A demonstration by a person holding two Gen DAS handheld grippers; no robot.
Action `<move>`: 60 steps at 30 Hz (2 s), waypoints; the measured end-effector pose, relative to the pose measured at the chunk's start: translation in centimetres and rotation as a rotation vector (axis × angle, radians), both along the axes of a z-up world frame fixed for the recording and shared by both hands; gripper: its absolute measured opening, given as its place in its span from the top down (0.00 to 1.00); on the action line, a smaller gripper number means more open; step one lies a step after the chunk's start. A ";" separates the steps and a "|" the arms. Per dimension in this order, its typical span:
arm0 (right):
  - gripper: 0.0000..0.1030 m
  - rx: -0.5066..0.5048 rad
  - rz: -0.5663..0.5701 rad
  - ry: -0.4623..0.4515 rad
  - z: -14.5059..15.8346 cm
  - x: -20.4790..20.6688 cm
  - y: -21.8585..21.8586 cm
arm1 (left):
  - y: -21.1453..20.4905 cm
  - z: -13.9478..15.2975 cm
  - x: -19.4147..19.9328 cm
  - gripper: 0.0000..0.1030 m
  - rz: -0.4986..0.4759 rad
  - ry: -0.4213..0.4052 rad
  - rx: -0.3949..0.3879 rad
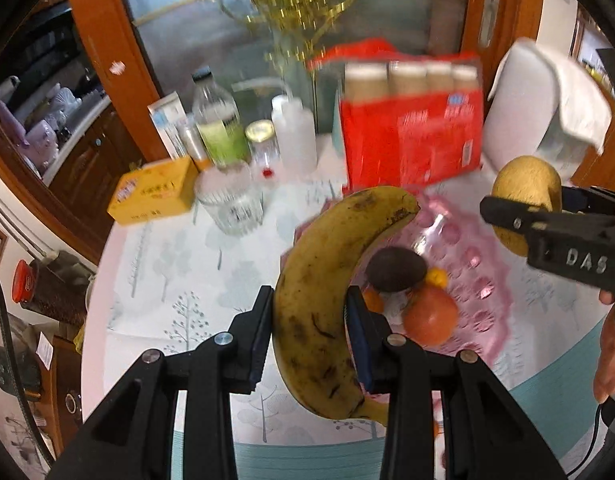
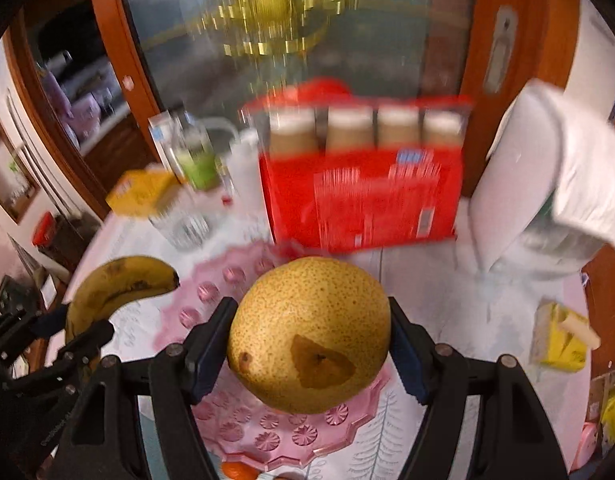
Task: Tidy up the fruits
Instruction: 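Carry the banana and pear into the pink glass bowl and open both tools, then withdraw both open tools from the bowl back toward the plate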
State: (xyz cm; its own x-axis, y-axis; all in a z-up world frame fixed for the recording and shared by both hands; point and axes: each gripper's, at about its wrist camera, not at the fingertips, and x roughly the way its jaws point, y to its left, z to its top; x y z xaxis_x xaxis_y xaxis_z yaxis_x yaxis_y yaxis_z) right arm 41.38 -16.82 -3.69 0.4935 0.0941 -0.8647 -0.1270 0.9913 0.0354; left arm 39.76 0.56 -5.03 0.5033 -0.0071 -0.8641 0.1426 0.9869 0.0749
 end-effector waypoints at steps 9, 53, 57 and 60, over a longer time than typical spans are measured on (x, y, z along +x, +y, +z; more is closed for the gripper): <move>0.30 -0.076 0.006 0.124 -8.6 1.4 0.2 | -0.8 -6.5 2.4 0.67 -0.017 0.076 0.034; 0.22 -0.064 0.040 0.076 -8.2 -0.7 0.1 | -3.7 -7.0 0.7 0.25 -0.061 0.050 0.131; 0.22 -0.065 0.054 0.056 -7.1 -1.9 0.4 | -3.7 -5.9 -0.4 0.25 -0.068 0.034 0.139; 0.22 -0.058 0.058 0.045 -6.2 -2.7 0.5 | -3.5 -5.1 -1.2 0.25 -0.066 0.024 0.146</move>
